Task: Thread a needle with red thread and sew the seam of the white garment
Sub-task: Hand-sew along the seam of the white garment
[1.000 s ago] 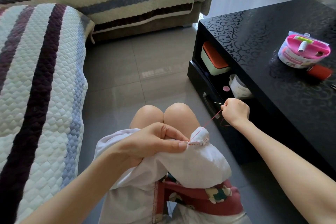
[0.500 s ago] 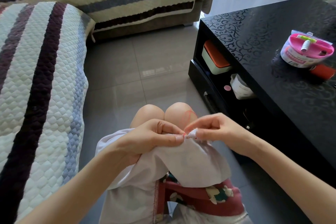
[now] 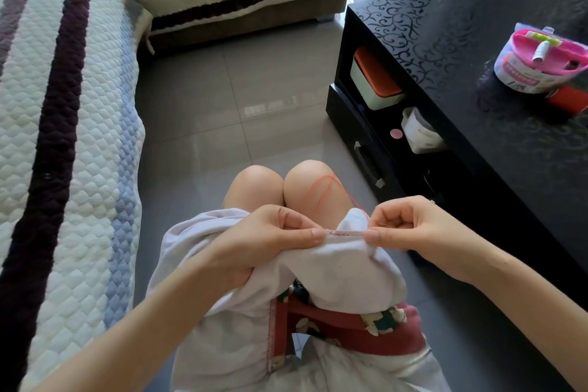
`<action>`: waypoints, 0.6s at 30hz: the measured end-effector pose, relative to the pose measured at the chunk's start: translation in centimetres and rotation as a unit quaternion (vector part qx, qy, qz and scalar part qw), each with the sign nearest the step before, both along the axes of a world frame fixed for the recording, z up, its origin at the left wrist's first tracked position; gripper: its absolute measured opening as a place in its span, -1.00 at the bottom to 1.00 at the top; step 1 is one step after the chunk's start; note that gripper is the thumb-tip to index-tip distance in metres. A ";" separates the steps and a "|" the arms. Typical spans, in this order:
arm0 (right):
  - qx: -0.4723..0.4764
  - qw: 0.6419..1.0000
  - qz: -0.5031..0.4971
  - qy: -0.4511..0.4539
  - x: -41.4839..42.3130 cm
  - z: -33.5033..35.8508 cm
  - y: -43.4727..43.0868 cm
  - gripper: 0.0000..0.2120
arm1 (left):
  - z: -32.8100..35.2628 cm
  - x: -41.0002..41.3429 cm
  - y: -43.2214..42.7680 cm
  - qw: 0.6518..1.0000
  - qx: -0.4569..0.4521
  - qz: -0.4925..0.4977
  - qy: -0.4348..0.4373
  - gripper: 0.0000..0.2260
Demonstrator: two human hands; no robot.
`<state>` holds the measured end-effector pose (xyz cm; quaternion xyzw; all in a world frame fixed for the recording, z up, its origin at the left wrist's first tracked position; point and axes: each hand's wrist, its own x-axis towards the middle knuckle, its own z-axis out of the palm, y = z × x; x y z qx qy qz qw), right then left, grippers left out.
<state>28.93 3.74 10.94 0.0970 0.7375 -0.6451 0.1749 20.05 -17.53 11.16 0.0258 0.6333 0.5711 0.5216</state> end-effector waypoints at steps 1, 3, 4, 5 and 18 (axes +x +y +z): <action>0.020 1.000 -0.009 0.008 0.1 -0.3 0.0 -0.80 | -0.1 0.2 0.2 1.000 -0.012 -0.001 0.022 -0.89; 0.065 0.997 -0.025 0.034 0.2 -0.7 -0.3 -0.76 | -0.3 0.4 0.5 0.996 -0.042 0.004 0.080 -0.90; 0.091 0.994 -0.031 0.047 0.2 -1.0 -0.5 -0.73 | -0.4 0.4 0.6 0.993 -0.057 0.009 0.108 -0.89; 0.117 0.991 -0.036 0.059 0.2 -1.3 -0.6 -0.70 | -0.5 0.5 0.7 0.989 -0.069 0.014 0.131 -0.87; 0.300 0.933 -0.102 0.170 0.6 -2.7 -3.2 -0.87 | -1.8 0.8 1.1 0.938 -0.133 0.001 0.322 -0.87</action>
